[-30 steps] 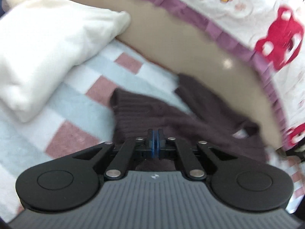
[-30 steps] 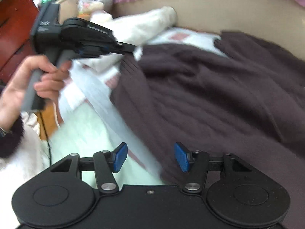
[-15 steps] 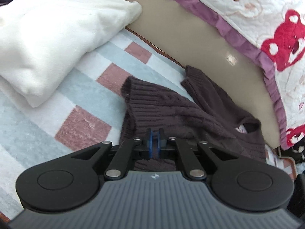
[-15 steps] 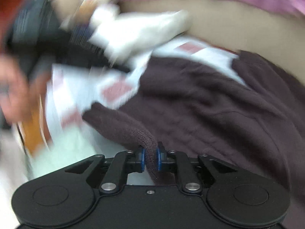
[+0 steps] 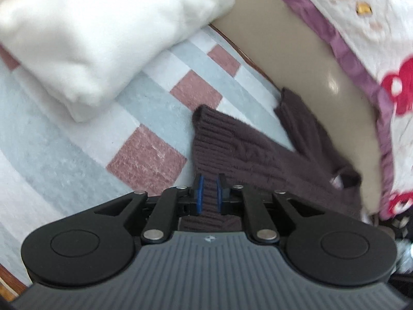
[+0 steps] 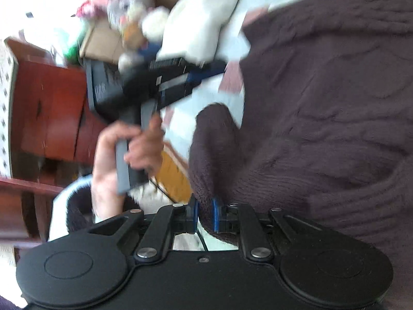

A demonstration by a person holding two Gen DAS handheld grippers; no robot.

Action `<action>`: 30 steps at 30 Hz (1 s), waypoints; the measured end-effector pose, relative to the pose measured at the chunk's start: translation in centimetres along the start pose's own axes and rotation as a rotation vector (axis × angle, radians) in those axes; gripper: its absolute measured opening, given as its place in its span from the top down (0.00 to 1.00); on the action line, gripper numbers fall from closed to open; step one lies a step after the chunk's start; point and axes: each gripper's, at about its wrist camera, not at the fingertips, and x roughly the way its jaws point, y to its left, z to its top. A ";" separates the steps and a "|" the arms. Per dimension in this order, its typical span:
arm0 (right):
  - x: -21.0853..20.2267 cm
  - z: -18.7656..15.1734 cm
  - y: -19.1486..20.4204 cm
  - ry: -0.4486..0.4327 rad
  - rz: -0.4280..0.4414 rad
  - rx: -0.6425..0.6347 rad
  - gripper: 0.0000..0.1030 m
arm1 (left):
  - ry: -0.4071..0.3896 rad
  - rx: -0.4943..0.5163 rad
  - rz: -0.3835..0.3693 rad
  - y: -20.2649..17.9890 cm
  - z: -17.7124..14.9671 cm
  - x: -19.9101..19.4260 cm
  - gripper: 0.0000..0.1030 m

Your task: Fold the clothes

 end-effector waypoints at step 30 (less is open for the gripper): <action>-44.2 -18.4 -4.2 -0.852 -0.805 0.534 0.54 | 0.148 0.563 -0.199 -11.7 -8.5 -0.7 0.60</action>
